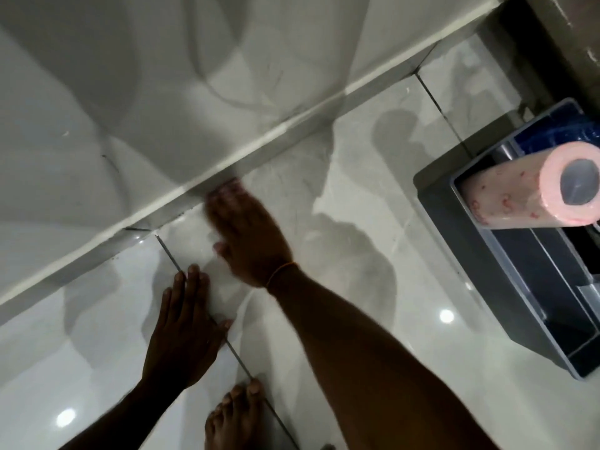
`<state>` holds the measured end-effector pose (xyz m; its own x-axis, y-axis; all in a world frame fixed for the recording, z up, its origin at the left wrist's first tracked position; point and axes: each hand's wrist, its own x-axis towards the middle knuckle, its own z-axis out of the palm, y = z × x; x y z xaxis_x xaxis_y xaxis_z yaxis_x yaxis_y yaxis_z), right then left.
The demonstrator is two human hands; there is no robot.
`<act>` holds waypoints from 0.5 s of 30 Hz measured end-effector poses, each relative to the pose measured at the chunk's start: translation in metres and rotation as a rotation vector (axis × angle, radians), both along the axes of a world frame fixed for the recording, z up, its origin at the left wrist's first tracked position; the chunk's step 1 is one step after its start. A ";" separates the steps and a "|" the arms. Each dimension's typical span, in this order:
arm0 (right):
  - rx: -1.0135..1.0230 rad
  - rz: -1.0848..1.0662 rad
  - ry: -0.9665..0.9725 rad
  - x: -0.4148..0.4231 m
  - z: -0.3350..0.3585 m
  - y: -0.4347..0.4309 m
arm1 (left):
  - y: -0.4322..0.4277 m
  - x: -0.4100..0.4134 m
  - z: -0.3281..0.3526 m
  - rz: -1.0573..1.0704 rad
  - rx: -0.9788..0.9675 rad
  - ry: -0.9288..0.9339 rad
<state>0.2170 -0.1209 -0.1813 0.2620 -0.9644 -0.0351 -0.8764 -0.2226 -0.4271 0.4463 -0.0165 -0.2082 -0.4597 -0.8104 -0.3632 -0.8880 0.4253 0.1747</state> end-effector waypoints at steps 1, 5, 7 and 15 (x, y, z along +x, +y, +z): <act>-0.018 0.112 0.001 0.013 -0.001 0.007 | 0.000 0.001 0.000 0.003 0.013 -0.011; -0.055 0.275 -0.022 0.025 -0.005 0.026 | -0.004 0.004 0.003 -0.020 0.045 -0.045; -0.090 0.345 -0.024 0.001 -0.011 0.033 | -0.004 0.004 0.004 -0.010 0.045 -0.037; 0.033 -0.178 0.027 -0.143 -0.009 0.019 | -0.002 -0.005 0.006 0.034 0.019 -0.004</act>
